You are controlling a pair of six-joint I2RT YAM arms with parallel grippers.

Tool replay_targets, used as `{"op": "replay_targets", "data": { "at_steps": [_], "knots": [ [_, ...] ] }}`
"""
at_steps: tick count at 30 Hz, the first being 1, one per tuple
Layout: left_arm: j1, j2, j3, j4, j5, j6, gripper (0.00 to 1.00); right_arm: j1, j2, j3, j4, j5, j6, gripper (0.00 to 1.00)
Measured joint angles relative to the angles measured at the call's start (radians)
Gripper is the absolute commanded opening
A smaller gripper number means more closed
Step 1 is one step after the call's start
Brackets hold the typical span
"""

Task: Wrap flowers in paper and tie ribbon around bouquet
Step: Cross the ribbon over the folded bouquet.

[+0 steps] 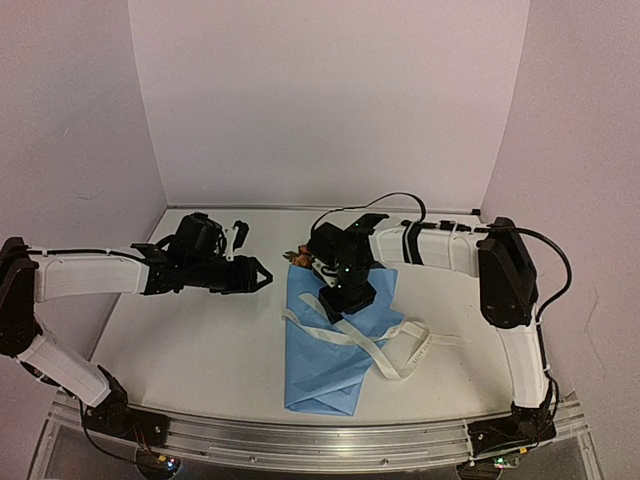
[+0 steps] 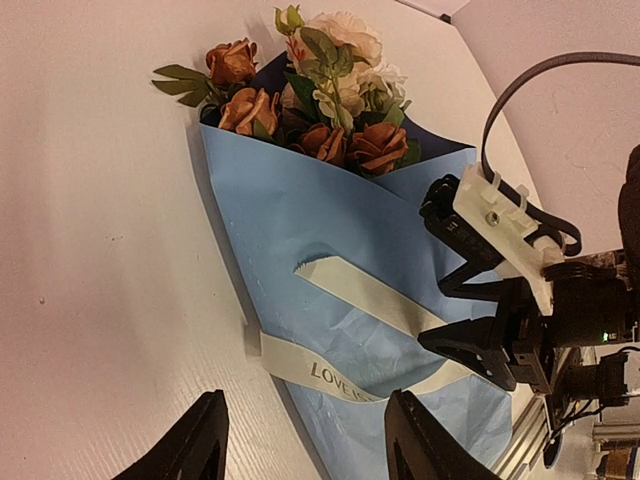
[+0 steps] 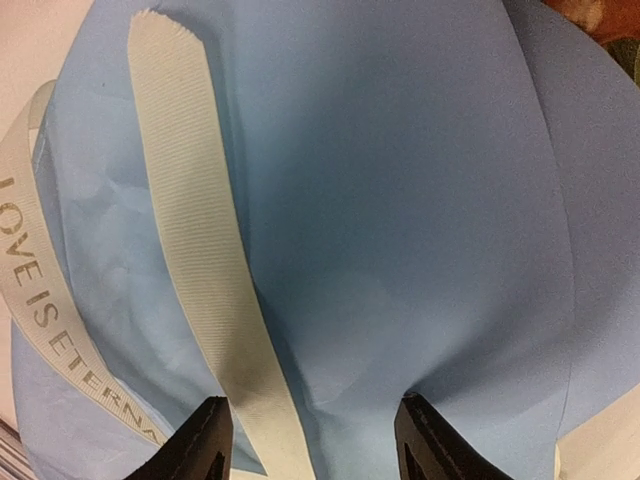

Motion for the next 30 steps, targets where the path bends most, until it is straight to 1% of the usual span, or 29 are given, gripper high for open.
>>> {"op": "replay_targets", "data": {
  "at_steps": [6, 9, 11, 12, 23, 30],
  "knots": [
    [0.000, 0.000, 0.000, 0.000, 0.000, -0.012, 0.54, 0.005, 0.002, 0.003, 0.009, -0.004, 0.038, 0.27],
    [0.000, 0.002, 0.000, 0.000, 0.000, -0.012, 0.54, 0.006, 0.003, 0.003, 0.017, -0.012, 0.055, 0.14],
    [0.000, 0.004, 0.000, 0.000, 0.000, -0.012, 0.54, 0.007, 0.003, 0.003, 0.022, -0.016, 0.068, 0.03],
    [0.000, 0.005, 0.000, 0.000, 0.001, -0.011, 0.54, 0.007, 0.003, 0.003, 0.025, -0.017, 0.069, 0.00],
    [0.000, 0.038, 0.000, 0.000, 0.028, -0.008, 0.53, 0.006, -0.005, -0.001, 0.041, -0.032, 0.087, 0.00],
    [0.000, 0.045, 0.000, 0.000, 0.035, 0.005, 0.53, 0.006, -0.125, -0.058, 0.054, -0.059, 0.116, 0.00]
  ]
}}
